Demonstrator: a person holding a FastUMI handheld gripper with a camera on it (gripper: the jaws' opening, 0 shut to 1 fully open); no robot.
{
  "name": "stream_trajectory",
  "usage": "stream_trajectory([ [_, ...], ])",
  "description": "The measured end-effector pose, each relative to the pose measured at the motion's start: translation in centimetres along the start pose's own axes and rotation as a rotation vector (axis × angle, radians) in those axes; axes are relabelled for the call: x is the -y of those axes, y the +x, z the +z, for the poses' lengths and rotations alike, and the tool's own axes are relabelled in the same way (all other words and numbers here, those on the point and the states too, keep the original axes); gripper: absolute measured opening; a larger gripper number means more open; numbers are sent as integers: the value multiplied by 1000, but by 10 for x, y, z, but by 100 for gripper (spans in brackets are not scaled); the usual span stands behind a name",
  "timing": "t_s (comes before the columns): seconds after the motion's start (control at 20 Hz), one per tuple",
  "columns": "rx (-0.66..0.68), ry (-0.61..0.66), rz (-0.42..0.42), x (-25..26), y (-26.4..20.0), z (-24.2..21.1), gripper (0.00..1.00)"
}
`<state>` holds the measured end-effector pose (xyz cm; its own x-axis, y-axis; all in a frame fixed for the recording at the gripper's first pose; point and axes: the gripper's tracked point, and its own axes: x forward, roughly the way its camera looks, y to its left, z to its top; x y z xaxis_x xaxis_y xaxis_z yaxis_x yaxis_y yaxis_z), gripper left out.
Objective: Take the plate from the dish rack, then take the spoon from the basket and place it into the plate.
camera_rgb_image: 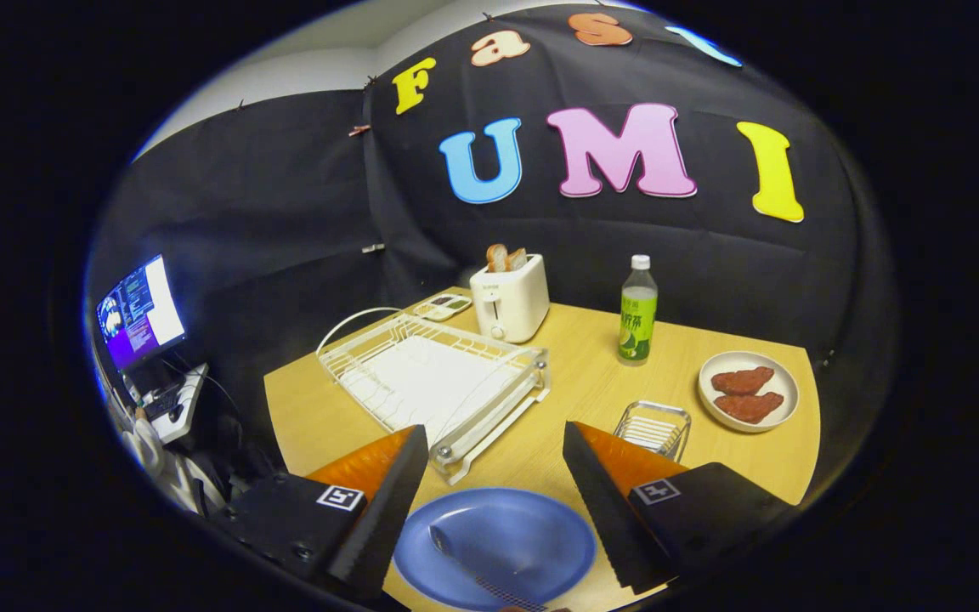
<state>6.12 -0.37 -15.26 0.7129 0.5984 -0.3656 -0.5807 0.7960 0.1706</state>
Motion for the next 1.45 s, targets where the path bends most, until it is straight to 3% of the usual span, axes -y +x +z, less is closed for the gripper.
stream_trajectory([
  [0.5, 223, -13, -323, 23, -71, 110, 98],
  [1.0, 387, -78, -704, -5, -147, 144, 98],
  [1.25, 409, -63, -790, -17, -157, 143, 98],
  [1.45, 425, -10, -810, -26, -153, 141, 98],
])
